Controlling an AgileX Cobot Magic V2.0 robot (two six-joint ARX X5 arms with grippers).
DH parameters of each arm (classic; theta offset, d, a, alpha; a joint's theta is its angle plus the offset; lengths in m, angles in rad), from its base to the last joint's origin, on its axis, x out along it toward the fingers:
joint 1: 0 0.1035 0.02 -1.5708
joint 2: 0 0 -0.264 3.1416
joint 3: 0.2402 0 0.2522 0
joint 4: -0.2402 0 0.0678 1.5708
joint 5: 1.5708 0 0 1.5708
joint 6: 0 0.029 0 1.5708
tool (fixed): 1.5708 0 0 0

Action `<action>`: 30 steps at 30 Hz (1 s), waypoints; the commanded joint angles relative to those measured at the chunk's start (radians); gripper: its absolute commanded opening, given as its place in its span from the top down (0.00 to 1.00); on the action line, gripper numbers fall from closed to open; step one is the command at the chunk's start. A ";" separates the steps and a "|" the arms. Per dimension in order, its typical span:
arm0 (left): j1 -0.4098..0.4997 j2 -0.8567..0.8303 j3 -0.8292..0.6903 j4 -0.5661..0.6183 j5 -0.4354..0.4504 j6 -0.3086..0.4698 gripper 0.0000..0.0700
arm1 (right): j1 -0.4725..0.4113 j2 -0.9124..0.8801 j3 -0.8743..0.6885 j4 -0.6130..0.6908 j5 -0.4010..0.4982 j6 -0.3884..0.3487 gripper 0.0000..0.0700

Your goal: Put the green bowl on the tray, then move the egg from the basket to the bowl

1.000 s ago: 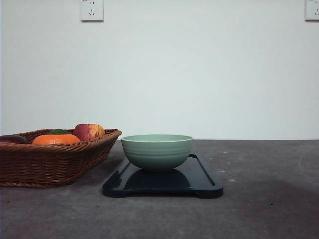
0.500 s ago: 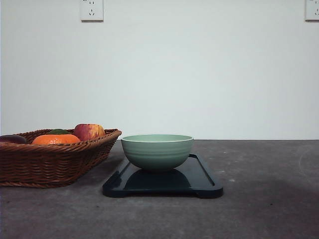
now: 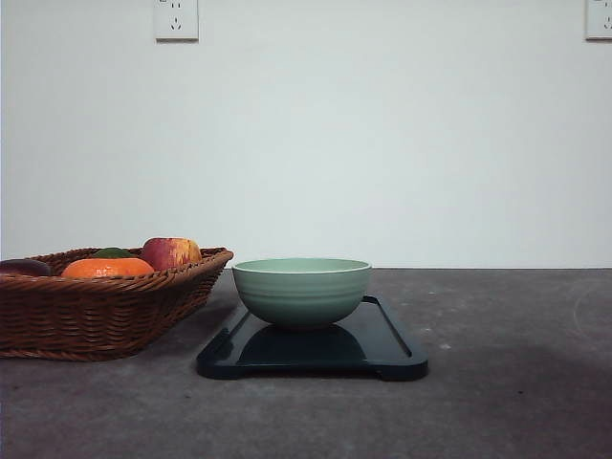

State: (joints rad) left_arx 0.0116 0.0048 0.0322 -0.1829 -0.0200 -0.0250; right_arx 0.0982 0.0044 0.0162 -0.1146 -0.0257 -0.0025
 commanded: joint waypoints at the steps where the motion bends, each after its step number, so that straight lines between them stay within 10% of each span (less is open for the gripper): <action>1: 0.000 -0.001 -0.018 -0.005 0.000 0.010 1.00 | 0.002 -0.001 -0.004 0.013 0.000 0.002 0.98; 30: 0.000 -0.001 -0.018 -0.005 0.000 0.009 1.00 | 0.002 -0.001 -0.004 0.013 0.000 0.002 0.98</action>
State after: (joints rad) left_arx 0.0116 0.0048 0.0322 -0.1829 -0.0200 -0.0250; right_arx 0.0982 0.0044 0.0162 -0.1146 -0.0257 -0.0025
